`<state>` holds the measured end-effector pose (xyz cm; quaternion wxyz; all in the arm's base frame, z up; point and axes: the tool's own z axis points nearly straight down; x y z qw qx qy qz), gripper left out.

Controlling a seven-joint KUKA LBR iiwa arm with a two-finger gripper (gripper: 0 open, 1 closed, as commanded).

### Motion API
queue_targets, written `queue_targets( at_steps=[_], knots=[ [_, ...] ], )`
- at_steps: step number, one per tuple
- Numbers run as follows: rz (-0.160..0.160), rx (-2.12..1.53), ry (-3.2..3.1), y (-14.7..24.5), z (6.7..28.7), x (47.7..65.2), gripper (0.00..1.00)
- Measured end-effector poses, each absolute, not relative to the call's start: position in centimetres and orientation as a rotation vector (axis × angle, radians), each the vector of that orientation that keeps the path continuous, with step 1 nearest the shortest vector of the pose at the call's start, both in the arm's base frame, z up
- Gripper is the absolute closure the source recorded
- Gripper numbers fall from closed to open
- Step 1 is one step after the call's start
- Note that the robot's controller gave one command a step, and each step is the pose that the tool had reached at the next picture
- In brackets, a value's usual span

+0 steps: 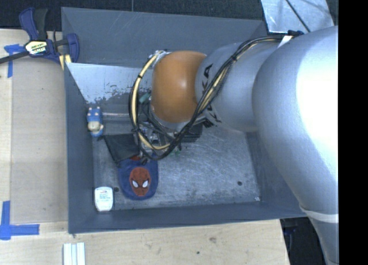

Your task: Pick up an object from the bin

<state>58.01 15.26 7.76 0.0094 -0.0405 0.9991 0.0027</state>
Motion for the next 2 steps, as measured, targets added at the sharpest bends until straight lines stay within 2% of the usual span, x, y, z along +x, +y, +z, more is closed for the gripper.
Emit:
queue_targets(
  at_steps=[1, 2],
  knots=[
    [0.004, -0.062, 3.129, 16.4, 36.1, 59.2, 1.00],
    [-0.001, 0.267, 3.133, 19.1, 28.6, 61.1, 1.00]
  ],
)
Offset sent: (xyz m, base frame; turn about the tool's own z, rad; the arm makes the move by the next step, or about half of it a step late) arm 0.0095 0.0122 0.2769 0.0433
